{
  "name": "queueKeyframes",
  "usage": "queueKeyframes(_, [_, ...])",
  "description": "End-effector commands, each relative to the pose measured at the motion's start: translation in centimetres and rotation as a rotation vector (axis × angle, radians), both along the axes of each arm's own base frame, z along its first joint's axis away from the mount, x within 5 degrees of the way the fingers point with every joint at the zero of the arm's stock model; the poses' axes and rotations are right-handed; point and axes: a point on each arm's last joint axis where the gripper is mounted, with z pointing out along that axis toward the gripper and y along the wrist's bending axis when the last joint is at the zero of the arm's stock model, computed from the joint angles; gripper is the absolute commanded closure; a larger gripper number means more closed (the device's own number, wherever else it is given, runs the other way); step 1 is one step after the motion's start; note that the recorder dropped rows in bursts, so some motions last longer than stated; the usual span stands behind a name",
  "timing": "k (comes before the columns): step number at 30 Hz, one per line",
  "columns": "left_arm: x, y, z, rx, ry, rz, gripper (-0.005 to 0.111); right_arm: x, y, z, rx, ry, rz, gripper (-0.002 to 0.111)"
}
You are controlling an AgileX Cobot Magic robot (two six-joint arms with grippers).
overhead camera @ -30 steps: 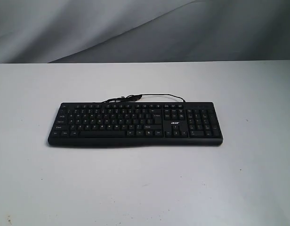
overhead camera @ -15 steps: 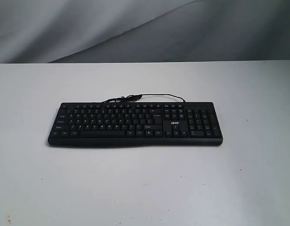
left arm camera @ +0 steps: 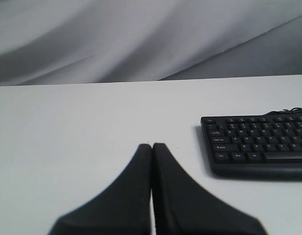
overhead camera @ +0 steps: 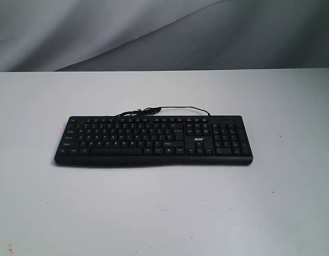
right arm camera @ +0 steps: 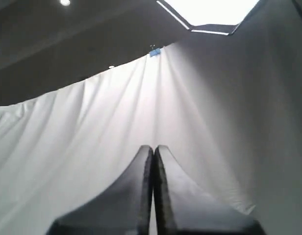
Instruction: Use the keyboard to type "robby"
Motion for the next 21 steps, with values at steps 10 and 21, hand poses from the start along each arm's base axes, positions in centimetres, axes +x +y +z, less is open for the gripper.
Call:
queueKeyframes(10, [0.0, 0.0, -0.1, -0.011, -0.005, 0.002, 0.106, 17.0, 0.9, 10.7, -0.384, 0.507, 0.095, 0.108])
queueKeyframes(21, [0.0, 0.0, -0.1, -0.011, -0.005, 0.002, 0.106, 26.7, -4.4, 12.7, -0.651, 0.704, -0.489, 0.108])
